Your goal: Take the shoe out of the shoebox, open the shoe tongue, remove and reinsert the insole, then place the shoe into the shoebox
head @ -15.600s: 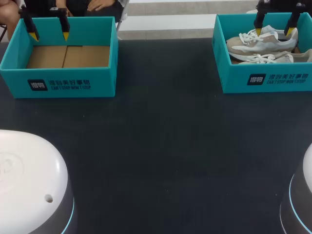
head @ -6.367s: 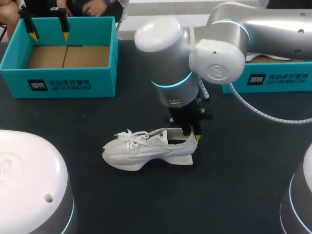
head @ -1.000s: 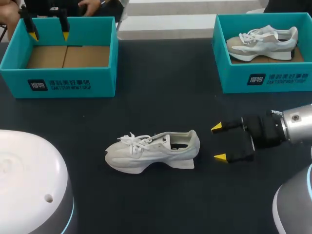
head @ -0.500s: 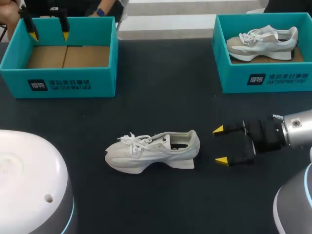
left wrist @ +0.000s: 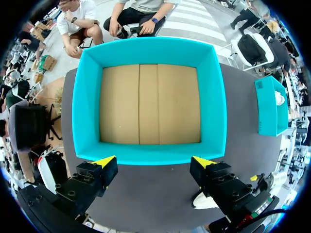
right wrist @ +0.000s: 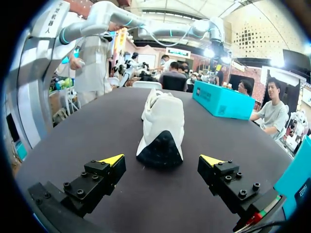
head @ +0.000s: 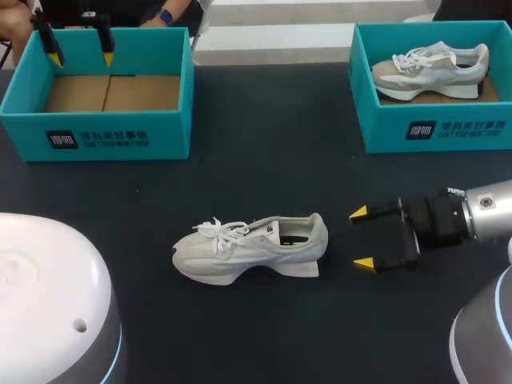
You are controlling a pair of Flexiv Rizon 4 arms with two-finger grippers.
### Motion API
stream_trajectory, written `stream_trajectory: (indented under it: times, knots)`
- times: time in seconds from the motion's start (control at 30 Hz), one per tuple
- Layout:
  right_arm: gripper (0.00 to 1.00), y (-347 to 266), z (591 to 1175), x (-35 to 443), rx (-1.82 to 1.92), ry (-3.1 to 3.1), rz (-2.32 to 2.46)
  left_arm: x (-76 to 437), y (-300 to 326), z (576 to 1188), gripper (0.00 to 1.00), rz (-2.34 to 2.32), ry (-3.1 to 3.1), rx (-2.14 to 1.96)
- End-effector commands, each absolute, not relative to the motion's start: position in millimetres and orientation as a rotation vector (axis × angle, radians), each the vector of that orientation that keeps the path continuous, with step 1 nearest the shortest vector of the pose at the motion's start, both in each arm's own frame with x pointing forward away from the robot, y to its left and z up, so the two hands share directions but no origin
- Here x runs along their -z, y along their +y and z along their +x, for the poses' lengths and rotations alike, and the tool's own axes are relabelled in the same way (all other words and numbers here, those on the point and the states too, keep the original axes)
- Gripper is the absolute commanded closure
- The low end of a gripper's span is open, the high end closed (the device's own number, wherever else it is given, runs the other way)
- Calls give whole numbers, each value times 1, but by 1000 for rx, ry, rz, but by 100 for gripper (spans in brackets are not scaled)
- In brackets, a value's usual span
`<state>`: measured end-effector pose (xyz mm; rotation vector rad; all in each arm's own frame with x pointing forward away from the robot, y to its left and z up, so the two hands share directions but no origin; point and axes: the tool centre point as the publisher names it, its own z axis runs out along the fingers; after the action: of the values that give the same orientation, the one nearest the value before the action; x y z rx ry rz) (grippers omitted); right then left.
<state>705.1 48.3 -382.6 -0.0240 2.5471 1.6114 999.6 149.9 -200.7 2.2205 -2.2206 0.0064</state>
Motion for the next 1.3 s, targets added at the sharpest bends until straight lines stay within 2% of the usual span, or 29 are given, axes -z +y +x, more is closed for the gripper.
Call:
stream_trajectory:
  times: [0.03,1.3]
  knots:
    - [0,49,705,382,-1608,2547,-23,201,150,1000,0,2221,-2221,-4]
    - [0,128,718,410,-1623,2467,89,201,150,1000,0,2221,-2221,-4]
